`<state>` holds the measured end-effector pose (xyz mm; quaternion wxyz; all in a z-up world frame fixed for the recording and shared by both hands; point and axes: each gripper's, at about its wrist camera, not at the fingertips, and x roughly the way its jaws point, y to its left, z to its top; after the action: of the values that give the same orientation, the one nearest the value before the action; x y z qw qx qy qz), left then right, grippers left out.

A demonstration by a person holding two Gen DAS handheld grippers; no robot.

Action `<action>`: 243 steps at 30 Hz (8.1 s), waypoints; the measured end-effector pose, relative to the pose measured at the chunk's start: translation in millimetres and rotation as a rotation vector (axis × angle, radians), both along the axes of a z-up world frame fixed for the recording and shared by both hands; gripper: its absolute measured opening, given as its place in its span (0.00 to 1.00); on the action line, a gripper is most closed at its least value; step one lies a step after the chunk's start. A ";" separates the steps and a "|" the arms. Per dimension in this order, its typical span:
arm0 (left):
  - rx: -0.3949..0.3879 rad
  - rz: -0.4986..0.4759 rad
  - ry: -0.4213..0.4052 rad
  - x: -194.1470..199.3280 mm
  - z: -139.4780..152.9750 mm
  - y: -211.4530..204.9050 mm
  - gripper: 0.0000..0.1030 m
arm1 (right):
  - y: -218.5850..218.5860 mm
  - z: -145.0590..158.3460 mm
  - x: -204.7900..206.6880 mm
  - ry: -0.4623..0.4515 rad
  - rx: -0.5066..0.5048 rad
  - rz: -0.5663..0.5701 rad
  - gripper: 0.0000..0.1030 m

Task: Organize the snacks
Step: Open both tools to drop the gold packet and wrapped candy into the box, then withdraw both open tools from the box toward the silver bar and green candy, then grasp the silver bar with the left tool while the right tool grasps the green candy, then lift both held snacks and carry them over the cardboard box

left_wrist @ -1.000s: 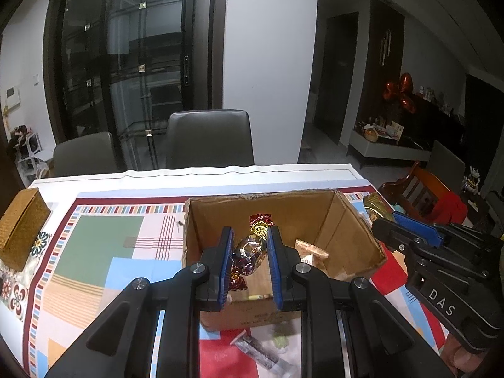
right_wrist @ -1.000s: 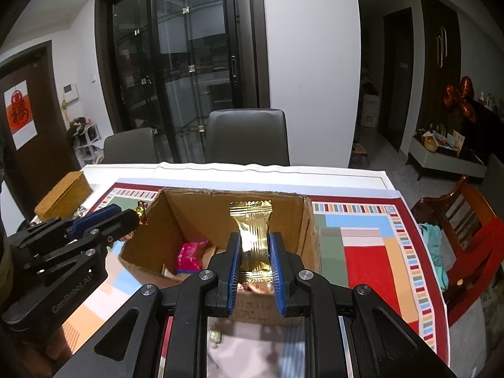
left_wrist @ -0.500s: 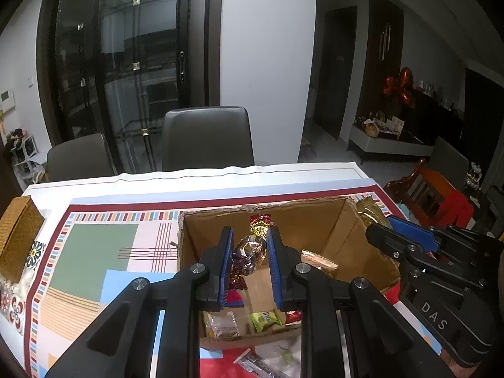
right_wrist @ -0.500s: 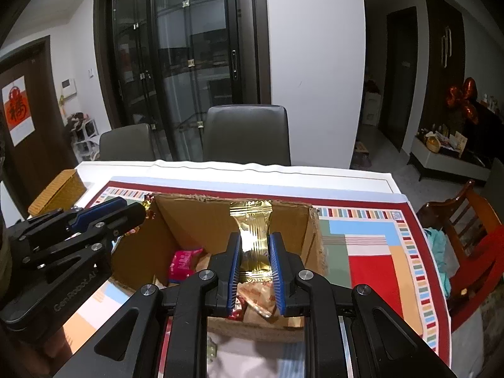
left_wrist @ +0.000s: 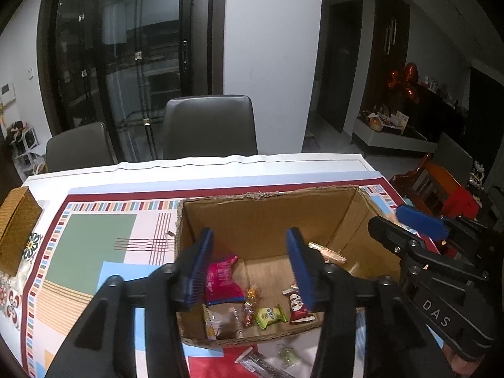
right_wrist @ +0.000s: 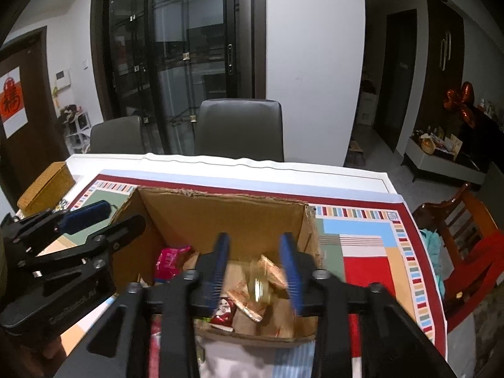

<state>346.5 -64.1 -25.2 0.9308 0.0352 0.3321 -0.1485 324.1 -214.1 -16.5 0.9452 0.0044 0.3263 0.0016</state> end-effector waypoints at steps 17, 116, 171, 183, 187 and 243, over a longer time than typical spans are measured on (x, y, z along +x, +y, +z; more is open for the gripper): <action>0.010 0.069 -0.037 -20.9 10.1 12.6 0.80 | -6.5 6.7 -14.4 -0.026 0.001 -0.047 0.61; -0.049 0.309 0.241 -85.6 -170.7 -21.2 0.36 | -28.0 -128.7 -85.6 0.144 0.044 -0.043 0.62; -0.033 0.354 0.189 -116.2 -163.2 76.5 0.17 | 83.8 -162.5 -47.1 0.250 0.007 0.134 0.19; -0.043 0.324 0.141 -132.7 -138.1 73.8 0.17 | 64.7 -138.3 -69.8 0.205 0.028 0.135 0.19; -0.049 0.317 0.125 -138.5 -127.9 73.6 0.17 | 61.4 -129.8 -76.3 0.187 0.039 0.133 0.19; -0.020 0.082 -0.114 -93.5 18.2 10.3 0.17 | 14.7 11.0 -82.7 -0.144 0.075 0.036 0.19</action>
<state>253.0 -53.9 -7.0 0.9538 0.0206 0.2783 -0.1115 241.4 -199.3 -5.5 0.9652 0.0340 0.2573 0.0314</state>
